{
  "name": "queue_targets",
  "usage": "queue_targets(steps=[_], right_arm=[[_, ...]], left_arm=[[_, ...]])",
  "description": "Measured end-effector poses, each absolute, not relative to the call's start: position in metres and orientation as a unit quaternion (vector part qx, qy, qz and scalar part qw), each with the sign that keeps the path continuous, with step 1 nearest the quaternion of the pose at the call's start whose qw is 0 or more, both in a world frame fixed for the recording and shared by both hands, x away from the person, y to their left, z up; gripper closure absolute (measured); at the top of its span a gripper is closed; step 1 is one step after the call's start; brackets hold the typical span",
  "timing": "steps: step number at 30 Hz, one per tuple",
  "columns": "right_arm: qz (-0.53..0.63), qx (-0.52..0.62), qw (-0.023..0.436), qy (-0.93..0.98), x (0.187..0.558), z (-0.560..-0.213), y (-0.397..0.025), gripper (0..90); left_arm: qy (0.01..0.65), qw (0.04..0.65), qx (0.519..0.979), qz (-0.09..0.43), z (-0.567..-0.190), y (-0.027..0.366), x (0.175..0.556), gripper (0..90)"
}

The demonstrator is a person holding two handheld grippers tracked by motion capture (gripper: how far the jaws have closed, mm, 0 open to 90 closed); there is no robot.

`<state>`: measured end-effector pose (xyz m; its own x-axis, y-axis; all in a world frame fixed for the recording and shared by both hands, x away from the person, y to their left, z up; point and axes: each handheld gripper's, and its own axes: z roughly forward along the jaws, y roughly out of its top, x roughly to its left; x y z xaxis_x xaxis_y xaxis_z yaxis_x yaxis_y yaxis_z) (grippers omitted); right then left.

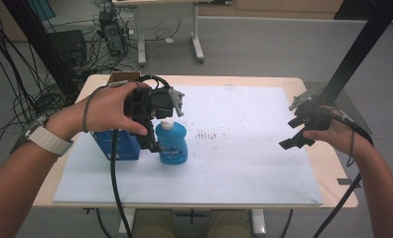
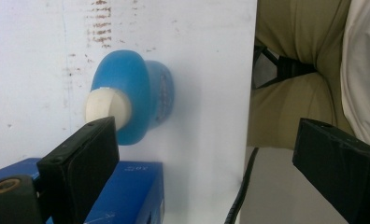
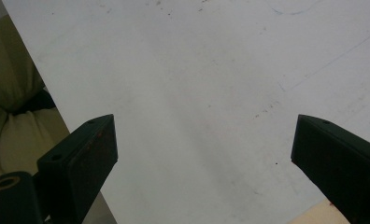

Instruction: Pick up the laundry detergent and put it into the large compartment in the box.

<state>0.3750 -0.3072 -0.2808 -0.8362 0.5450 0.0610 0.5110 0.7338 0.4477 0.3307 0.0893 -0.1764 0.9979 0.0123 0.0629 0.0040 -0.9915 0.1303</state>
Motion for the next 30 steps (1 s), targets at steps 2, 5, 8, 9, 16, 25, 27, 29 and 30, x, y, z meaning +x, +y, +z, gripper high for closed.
queue_targets(steps=[2,5,8,9,16,25,27,29,30], right_arm=[[0.228,0.285,0.037,0.930,0.374,-0.281,-0.308,7.1],[0.230,0.286,0.038,0.930,0.374,-0.281,-0.308,7.1],[0.230,0.283,0.037,0.930,0.374,-0.281,-0.309,7.1],[0.230,0.285,0.036,0.930,0.374,-0.281,-0.309,7.1],[0.233,0.286,0.036,0.929,0.375,-0.281,-0.308,7.1],[0.235,0.285,0.034,0.929,0.376,-0.283,-0.307,7.1],[0.237,0.284,0.035,0.929,0.376,-0.282,-0.307,7.1],[0.238,0.287,0.036,0.927,0.375,-0.281,-0.308,7.1],[0.238,0.287,0.036,0.927,0.375,-0.281,-0.308,7.1]], left_arm=[[0.004,0.066,0.997,0.033,-0.176,0.089,0.331,7.6],[0.005,0.067,0.997,0.033,-0.176,0.089,0.331,7.6],[0.005,0.067,0.997,0.034,-0.176,0.090,0.332,7.6],[0.005,0.068,0.997,0.034,-0.176,0.090,0.332,7.6],[0.005,0.068,0.997,0.033,-0.175,0.090,0.334,7.6],[0.004,0.069,0.997,0.035,-0.172,0.090,0.338,7.6],[0.005,0.070,0.997,0.038,-0.171,0.089,0.341,7.6],[0.003,0.070,0.997,0.040,-0.170,0.088,0.344,7.6],[0.003,0.070,0.997,0.040,-0.170,0.088,0.344,7.6]])
